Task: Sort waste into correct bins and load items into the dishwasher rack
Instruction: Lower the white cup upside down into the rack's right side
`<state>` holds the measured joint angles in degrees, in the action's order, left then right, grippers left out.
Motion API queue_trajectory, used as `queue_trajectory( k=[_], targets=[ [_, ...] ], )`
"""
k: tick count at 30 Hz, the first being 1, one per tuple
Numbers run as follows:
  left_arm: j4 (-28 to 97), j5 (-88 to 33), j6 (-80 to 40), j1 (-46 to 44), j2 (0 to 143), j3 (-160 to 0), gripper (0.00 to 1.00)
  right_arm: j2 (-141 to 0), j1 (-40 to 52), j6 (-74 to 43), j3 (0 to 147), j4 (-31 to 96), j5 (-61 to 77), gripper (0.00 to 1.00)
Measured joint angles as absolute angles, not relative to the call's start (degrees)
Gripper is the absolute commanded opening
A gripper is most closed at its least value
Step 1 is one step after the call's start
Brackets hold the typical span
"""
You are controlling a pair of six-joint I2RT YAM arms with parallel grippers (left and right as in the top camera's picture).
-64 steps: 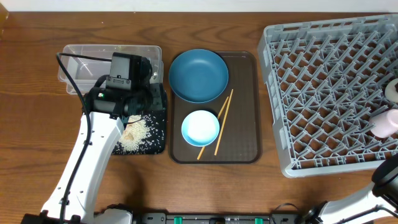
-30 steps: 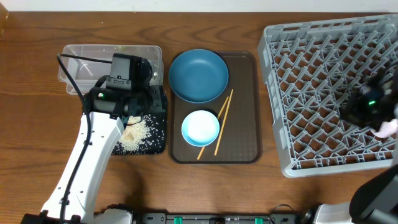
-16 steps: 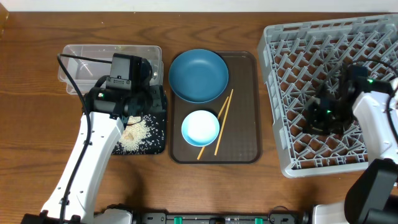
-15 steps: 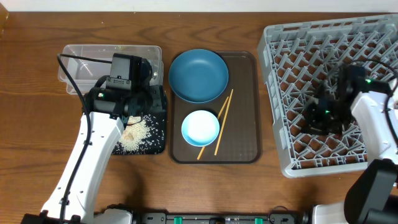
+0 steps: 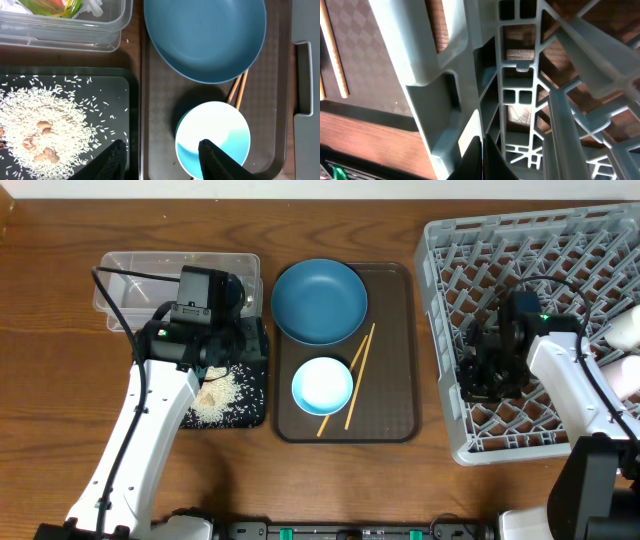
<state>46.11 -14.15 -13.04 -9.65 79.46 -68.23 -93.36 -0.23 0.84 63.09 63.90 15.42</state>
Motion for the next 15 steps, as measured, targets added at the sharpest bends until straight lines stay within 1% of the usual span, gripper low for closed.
queue_trajectory(
  k=[15],
  targets=[
    [46.1, -14.2, -13.0, -9.6, 79.5, -68.2, 0.50, -93.4, 0.2, 0.8, 63.0, 62.5, 19.4, 0.01]
  ],
)
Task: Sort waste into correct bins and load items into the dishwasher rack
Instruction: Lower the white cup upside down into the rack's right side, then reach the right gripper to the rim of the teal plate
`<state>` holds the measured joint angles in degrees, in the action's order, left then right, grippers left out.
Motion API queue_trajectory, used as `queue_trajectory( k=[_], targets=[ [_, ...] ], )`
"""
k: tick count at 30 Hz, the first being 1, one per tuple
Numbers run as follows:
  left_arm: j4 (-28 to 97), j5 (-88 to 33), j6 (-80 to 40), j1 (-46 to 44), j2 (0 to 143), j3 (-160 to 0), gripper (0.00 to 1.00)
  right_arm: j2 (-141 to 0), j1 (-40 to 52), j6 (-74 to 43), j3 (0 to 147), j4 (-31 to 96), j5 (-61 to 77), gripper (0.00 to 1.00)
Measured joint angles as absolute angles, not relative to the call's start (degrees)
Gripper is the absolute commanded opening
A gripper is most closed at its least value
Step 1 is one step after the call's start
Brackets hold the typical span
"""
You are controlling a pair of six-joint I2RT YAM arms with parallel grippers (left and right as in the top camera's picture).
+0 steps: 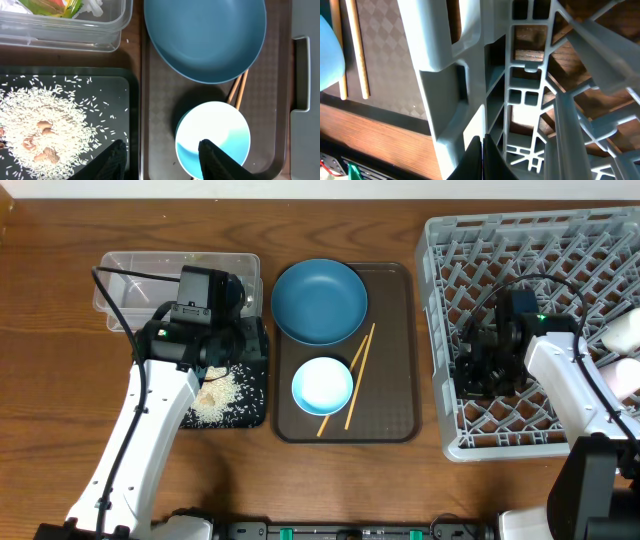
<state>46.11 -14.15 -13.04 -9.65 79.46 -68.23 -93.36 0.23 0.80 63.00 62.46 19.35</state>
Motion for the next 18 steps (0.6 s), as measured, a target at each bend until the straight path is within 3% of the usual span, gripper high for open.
queue_trajectory(
  k=[18],
  targets=[
    [46.1, -14.2, -13.0, -9.6, 79.5, -68.2, 0.50, -93.4, 0.2, 0.7, 62.9, 60.8, 23.9, 0.01]
  ],
)
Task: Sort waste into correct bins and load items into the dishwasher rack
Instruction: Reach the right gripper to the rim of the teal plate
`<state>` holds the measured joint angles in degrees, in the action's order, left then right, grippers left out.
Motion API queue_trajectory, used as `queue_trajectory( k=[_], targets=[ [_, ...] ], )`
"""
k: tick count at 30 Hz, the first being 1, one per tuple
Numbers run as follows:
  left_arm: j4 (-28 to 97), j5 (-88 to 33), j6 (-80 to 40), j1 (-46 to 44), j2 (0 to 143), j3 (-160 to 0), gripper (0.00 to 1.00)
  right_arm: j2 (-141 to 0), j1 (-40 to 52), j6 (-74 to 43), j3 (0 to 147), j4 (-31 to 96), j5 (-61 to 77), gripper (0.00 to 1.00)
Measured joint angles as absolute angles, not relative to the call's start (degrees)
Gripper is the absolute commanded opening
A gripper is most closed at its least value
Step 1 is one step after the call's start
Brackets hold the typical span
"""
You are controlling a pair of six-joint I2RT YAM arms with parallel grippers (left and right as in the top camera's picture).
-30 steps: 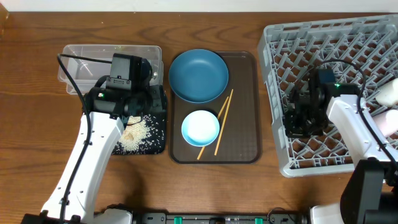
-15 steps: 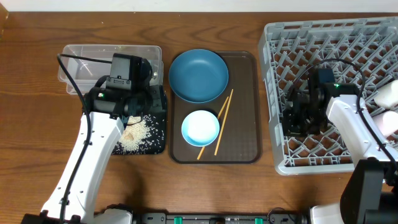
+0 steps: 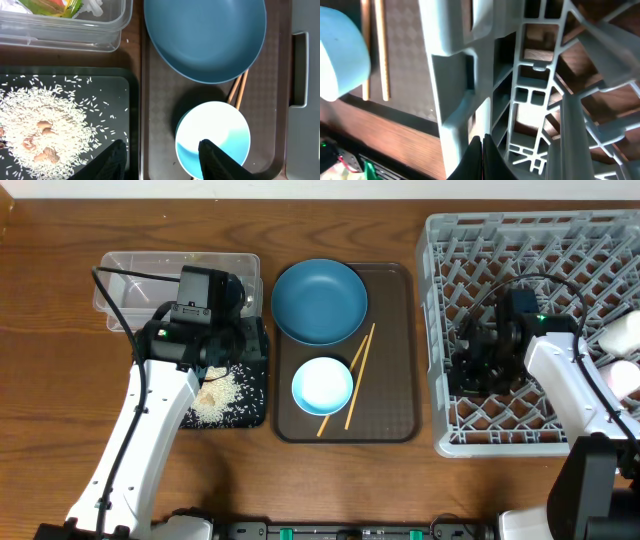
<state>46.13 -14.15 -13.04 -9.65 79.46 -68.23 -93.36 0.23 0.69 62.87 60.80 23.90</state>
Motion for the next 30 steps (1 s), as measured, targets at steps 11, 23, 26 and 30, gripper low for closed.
queue_trajectory(
  k=[11, 23, 26, 30],
  targets=[
    [46.4, -14.2, -13.0, -9.6, 79.5, -68.2, 0.50, -93.4, 0.2, 0.5, 62.8, 61.2, 24.1, 0.17],
    [50.4, -10.7, -13.0, -9.6, 79.5, -68.2, 0.57, -93.4, 0.4, 0.5, 81.6, 63.4, 18.5, 0.45],
    [50.7, -10.3, -13.0, -9.6, 79.5, -68.2, 0.57, -93.4, 2.2, 0.6, 85.4, 56.8, 18.4, 0.46],
    [50.8, -10.1, -13.0, -9.6, 79.5, -68.2, 0.56, -93.4, 7.4, 0.7, 85.9, 49.8, 18.2, 0.40]
  ],
)
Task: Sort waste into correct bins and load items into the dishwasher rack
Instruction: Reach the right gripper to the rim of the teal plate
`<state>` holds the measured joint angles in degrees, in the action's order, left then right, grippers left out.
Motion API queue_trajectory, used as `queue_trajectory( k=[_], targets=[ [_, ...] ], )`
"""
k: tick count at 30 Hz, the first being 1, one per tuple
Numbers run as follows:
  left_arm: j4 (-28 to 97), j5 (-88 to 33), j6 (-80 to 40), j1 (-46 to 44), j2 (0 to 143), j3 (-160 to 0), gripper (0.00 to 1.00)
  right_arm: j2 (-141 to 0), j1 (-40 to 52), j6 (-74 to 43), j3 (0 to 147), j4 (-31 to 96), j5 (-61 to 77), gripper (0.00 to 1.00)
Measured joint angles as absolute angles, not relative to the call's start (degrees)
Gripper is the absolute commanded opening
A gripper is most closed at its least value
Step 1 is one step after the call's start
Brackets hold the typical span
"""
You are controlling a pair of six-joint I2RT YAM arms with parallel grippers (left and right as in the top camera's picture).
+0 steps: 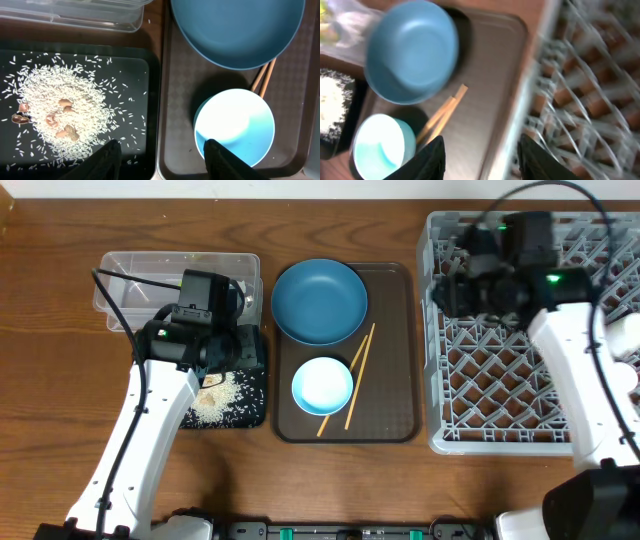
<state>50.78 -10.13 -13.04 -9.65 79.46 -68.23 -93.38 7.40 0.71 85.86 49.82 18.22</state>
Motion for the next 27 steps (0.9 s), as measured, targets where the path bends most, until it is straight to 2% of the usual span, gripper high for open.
queue_trajectory(
  k=[2, 5, 10, 20, 25, 27],
  targets=[
    [51.1, -9.5, -13.1, -9.6, 79.5, -68.2, 0.57, -93.5, 10.0, 0.7, 85.9, 47.2, 18.1, 0.40],
    [52.4, -7.2, -13.6, -9.6, 79.5, -68.2, 0.61, -94.8, 13.6, 0.3, 85.9, 43.7, 17.1, 0.53],
    [53.8, -5.1, -14.1, -8.6, 79.5, -68.2, 0.62, -100.9, 18.8, -1.4, 85.9, 37.5, 12.6, 0.54],
    [54.5, -4.0, -14.8, -7.2, 79.5, -68.2, 0.62, -114.9, 22.3, -13.1, 85.9, 25.8, 4.8, 0.39],
    [54.7, -4.0, -14.8, -7.1, 79.5, -68.2, 0.63, -119.4, 22.8, -19.7, 85.9, 21.8, 3.7, 0.36],
    [54.7, -3.9, -14.8, -7.1, 79.5, -68.2, 0.63, -120.7, 22.9, -22.1, 85.9, 21.3, 3.4, 0.27]
  ],
)
